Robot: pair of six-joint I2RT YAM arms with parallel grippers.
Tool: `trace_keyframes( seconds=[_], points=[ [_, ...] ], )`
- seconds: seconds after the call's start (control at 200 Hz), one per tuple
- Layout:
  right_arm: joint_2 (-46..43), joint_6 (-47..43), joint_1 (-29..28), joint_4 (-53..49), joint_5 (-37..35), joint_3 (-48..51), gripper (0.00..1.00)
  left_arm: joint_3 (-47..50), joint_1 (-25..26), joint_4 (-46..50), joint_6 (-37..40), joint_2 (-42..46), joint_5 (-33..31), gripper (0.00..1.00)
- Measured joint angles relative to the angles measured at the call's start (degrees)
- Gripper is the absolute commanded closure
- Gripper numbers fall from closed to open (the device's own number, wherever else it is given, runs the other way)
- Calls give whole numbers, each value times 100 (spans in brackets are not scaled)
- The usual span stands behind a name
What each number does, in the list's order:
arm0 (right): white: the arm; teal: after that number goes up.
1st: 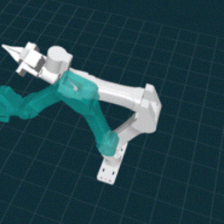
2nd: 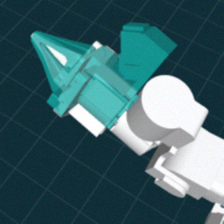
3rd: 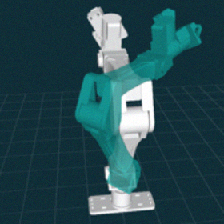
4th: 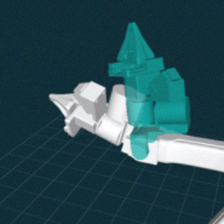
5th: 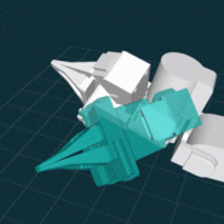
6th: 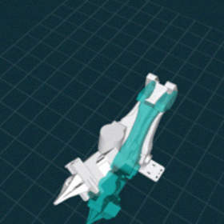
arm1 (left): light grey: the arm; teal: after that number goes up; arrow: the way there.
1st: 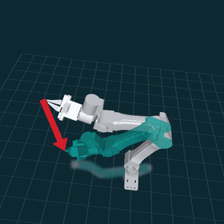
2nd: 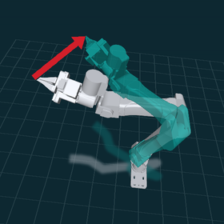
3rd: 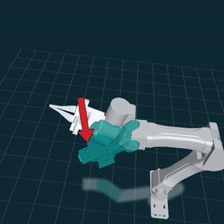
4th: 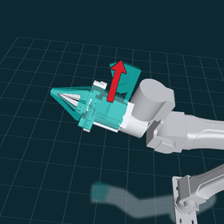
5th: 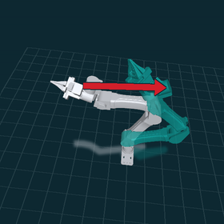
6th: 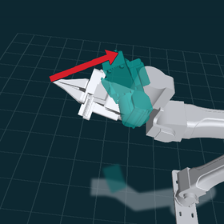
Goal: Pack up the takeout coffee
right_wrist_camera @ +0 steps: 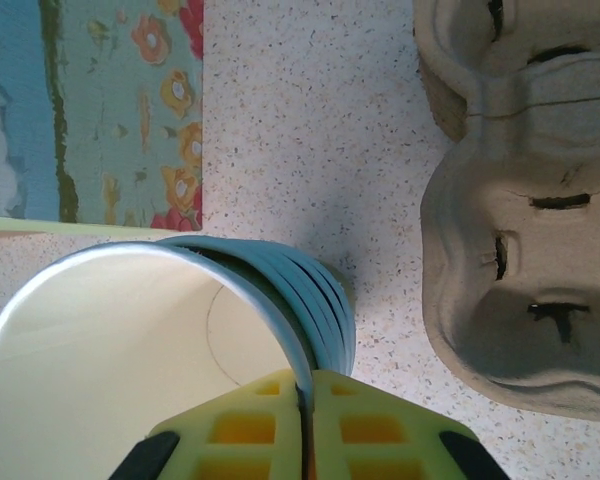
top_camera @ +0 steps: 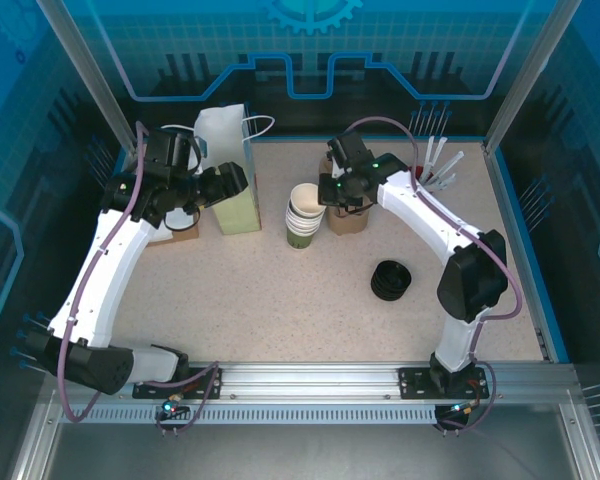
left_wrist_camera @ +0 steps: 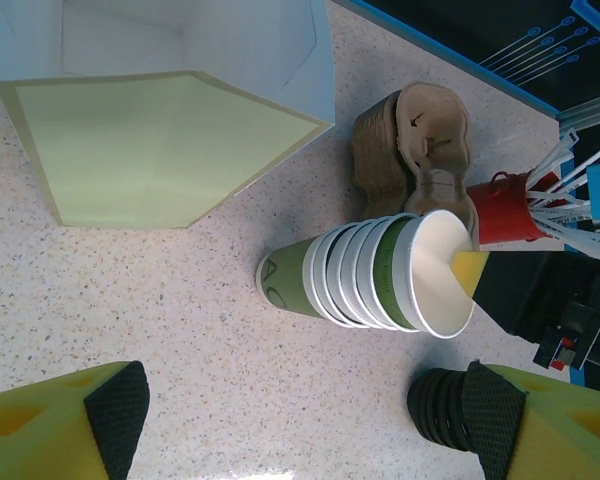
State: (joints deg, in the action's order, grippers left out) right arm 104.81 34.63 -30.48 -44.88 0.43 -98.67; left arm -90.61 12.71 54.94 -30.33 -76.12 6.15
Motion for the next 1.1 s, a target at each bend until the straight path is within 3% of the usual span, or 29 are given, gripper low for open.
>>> trace_keyframes(
  seconds=[0.365, 0.64, 0.895, 1.101],
  points=[
    [-140, -243, -2, -282, 4, -531, 91, 190, 0, -50, 0, 94, 155, 14],
    [-1276, -363, -2, -356, -35, -413, 91, 774, 11, -398, -79, 431, 745, 12],
    [-2949, -317, -26, -225, -46, 1233, 91, 1867, 33, -1045, -435, 911, 1453, 12],
    [-3034, -219, -496, -181, -334, 2710, 91, 2994, 238, -1615, -866, 1147, 1882, 10]
  ],
)
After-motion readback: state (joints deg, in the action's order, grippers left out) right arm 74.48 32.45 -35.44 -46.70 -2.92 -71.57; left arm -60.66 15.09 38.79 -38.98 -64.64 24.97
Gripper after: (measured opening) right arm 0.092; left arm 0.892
